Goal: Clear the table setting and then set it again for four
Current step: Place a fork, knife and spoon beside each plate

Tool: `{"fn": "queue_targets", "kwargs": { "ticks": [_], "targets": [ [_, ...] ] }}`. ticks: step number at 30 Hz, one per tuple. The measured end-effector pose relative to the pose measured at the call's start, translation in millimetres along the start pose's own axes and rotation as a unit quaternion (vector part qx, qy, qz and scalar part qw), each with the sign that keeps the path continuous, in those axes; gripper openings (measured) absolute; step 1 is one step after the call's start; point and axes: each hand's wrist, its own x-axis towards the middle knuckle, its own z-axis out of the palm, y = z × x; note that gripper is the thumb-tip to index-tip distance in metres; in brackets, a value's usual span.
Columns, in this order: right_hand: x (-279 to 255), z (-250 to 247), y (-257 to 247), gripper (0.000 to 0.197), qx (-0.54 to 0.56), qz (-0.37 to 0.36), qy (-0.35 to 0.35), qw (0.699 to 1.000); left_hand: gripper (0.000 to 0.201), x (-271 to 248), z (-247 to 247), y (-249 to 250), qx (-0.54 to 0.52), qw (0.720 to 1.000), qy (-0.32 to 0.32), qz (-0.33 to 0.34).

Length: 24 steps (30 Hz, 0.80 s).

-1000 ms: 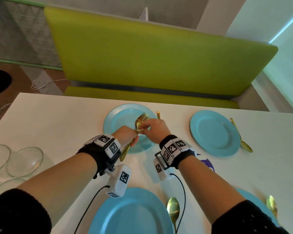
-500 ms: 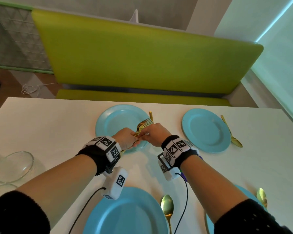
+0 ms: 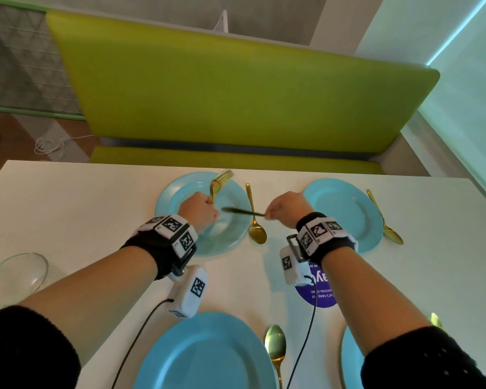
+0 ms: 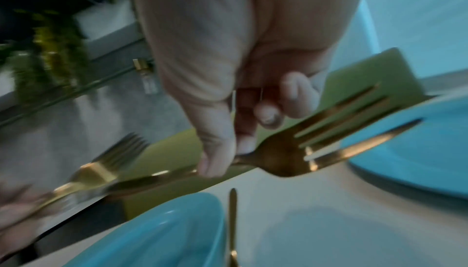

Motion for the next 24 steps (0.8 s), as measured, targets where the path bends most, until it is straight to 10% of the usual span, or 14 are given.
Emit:
{"fn": "queue_targets", "kwargs": {
  "ticks": [10, 24],
  "targets": [
    [39.2, 25.7, 44.9, 0.027, 0.018, 0.286, 0.017, 0.958, 0.035, 7.9, -6.7, -17.4, -0.048, 0.998, -0.014, -0.029],
    [64.3, 51.6, 66.3, 0.028, 0.177, 0.295, 0.038, 0.938, 0.03, 14.4, -4.4, -17.5, -0.079, 0.996, -0.013, -0.049]
  ]
}}
